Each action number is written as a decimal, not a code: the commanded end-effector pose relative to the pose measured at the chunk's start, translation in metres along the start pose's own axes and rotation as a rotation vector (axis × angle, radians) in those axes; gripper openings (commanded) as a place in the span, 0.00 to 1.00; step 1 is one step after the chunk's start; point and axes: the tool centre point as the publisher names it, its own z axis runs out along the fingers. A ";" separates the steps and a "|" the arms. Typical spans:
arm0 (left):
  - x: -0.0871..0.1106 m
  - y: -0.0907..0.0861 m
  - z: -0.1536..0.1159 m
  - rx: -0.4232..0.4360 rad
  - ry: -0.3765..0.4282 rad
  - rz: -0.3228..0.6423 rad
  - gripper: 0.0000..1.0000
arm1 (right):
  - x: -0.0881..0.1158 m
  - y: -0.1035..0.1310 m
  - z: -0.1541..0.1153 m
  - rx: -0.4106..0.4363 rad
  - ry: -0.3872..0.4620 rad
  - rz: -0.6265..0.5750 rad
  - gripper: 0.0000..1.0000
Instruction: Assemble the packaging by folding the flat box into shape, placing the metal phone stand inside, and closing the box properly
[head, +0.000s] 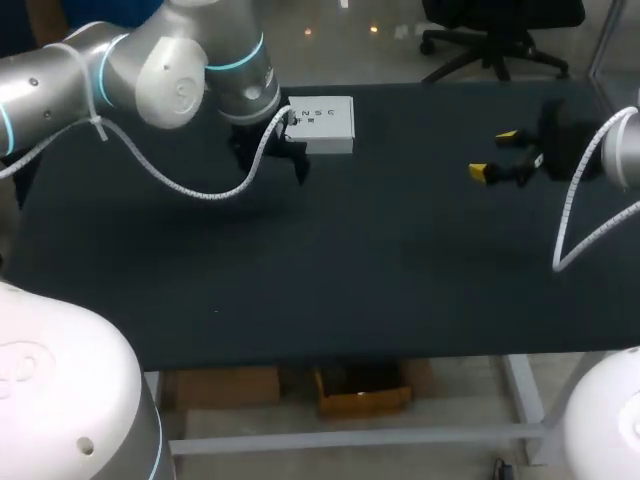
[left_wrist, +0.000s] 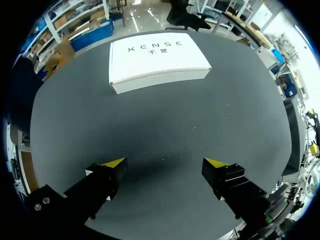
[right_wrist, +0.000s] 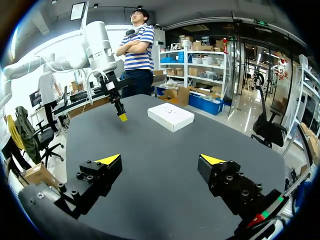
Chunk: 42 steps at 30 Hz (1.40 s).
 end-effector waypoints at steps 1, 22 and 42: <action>-0.007 0.058 -0.017 0.473 0.043 0.043 1.00 | 0.000 -0.001 -0.001 -0.007 0.004 -0.001 1.00; -0.028 0.029 -0.031 0.476 0.285 0.183 1.00 | 0.000 -0.001 -0.001 -0.007 0.004 -0.001 1.00; -0.051 0.026 -0.027 0.642 0.178 0.295 1.00 | 0.000 -0.001 -0.001 -0.007 0.004 -0.001 1.00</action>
